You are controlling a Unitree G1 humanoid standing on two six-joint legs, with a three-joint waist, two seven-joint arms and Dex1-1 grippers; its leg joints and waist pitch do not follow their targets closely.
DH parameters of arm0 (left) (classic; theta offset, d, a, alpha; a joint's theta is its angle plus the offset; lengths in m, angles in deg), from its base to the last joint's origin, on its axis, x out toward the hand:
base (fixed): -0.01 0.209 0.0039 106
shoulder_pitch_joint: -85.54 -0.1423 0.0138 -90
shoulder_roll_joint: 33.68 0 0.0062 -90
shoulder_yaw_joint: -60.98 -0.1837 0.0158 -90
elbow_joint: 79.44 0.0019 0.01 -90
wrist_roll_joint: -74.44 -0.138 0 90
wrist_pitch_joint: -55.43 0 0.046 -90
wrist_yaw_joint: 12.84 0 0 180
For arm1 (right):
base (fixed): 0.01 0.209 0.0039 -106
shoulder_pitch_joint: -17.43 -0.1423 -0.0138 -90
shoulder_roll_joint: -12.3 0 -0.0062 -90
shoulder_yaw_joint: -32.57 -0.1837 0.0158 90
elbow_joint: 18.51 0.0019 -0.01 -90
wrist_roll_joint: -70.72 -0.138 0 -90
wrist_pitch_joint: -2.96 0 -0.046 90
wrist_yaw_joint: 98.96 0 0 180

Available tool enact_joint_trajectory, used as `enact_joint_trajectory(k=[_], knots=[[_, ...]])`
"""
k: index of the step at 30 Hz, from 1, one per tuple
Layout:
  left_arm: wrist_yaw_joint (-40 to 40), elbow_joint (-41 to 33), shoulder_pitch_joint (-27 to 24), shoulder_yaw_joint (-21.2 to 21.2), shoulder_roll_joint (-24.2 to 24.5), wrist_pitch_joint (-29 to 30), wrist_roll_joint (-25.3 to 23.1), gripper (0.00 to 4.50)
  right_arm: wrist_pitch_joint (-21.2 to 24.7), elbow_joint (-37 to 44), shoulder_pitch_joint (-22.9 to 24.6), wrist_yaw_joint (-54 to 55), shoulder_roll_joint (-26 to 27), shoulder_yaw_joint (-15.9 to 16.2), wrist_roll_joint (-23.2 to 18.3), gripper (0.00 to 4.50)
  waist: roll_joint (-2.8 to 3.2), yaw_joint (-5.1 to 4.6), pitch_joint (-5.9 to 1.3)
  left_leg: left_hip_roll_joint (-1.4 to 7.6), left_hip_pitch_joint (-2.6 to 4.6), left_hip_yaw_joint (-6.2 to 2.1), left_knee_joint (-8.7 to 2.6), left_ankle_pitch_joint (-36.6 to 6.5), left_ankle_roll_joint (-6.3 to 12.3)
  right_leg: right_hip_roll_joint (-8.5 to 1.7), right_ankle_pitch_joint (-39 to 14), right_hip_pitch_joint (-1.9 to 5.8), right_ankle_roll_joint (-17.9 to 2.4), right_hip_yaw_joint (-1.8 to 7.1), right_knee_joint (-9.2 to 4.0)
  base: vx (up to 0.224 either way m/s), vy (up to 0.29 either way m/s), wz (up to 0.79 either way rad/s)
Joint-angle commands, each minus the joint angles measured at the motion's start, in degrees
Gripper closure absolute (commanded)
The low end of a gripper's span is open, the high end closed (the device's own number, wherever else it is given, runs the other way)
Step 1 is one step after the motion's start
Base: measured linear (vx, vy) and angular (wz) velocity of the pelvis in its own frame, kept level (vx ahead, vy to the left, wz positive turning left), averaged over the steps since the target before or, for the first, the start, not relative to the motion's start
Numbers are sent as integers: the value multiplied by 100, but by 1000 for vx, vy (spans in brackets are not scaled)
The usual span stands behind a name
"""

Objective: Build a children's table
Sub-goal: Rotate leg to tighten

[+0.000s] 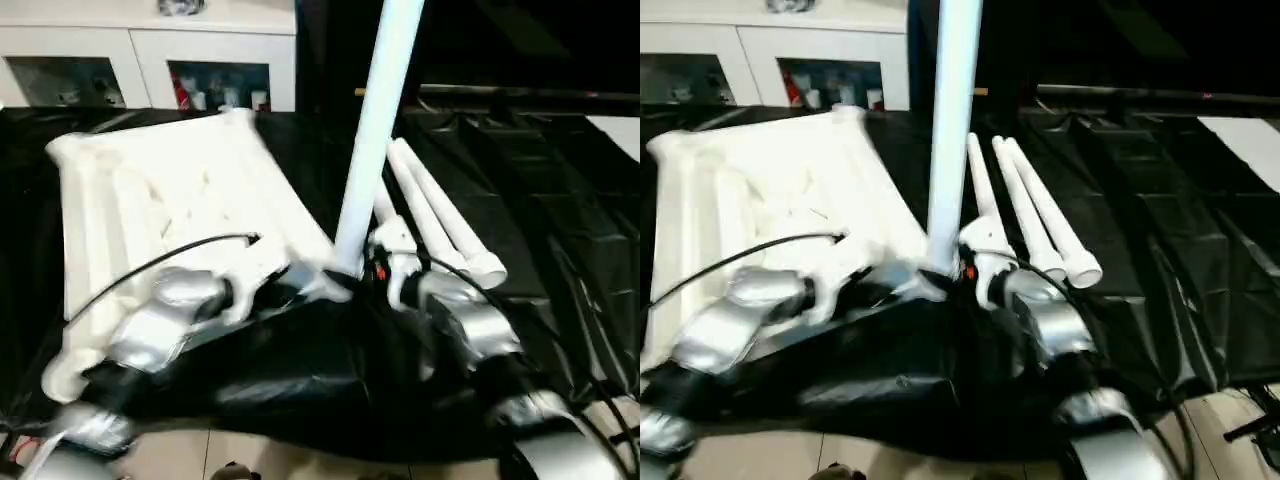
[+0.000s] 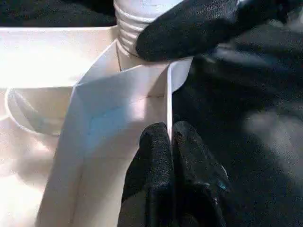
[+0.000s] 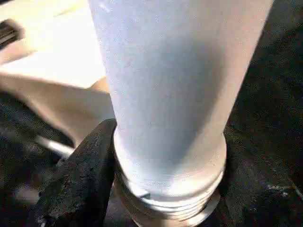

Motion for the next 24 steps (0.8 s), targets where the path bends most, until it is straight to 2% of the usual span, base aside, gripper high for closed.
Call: enact_joint_trajectory(k=[1,4,5,7,10,11,14,15,17,20,21,24], knots=[[-400,46,295,-44,-365,107,31,450,156,-398,-148,339,440,181,-3,176,91,-12,-335,111,147,-127,-434,-2628,-385,-438,-2808,108,-843,207,-637,0,0,0],[-484,141,423,-152,-521,36,-114,450,-29,-815,-411,721,720,144,76,176,82,-19,-344,123,103,-134,-456,-2538,-347,-432,-2526,126,-845,208,-616,0,0,0],[-473,157,443,-217,-563,-79,-159,450,-106,-940,-476,662,787,110,45,141,87,-13,-351,124,106,-133,-455,-2530,-345,-434,-2477,131,-849,209,-611,0,0,0],[-433,123,432,-252,-574,-90,-162,450,-88,-938,-508,529,816,14,-84,106,63,-6,-364,132,112,-110,-444,-2432,-290,-430,-2210,133,-927,231,-588,0,0,0],[-287,23,362,-317,-513,-115,-156,450,-117,-937,-541,397,785,-28,-107,86,79,10,-378,137,94,-81,-444,-2170,-223,-413,-1695,161,-1068,241,-543,0,0,0],[-233,-29,324,-348,-468,-96,-156,450,-171,-958,-557,365,747,-1,-53,61,78,10,-382,138,92,-78,-443,-2136,-216,-413,-1623,166,-1094,242,-533,0,0,0],[-62,-119,238,-387,-360,-107,-123,450,-214,-907,-528,156,635,72,-18,57,71,10,-386,128,76,-64,-436,-2016,-159,-422,-1573,192,-1117,240,-533,0,0,0],[216,-232,116,-409,-204,-237,-77,450,-302,-730,-423,-274,437,281,80,57,74,24,-392,134,77,-67,-437,-1941,-133,-422,-1562,201,-1116,234,-532,0,0,0],[453,-323,2,-439,-15,-377,-82,450,-326,-520,-315,-676,237,410,121,57,71,40,-395,143,68,-59,-430,-1838,-90,-422,-1413,216,-1133,238,-526,0,0,0],[696,-428,-109,-449,178,-417,-32,450,-322,-273,-198,-1062,3,498,117,57,74,52,-407,146,60,-47,-429,-1624,-45,-402,-1099,235,-1197,236,-489,0,0,0],[920,-522,-195,-448,317,-537,45,450,-306,-113,-127,-1330,-166,527,88,57,87,71,-410,156,75,-45,-430,-1558,-22,-392,-904,226,-1283,229,-469,0,0,0],[1384,-714,-362,-460,608,-788,184,450,-295,229,14,-1990,-562,607,34,57,98,116,-414,165,81,-37,-435,-1534,-1,-383,-763,250,-1292,224,-455,0,0,0]])
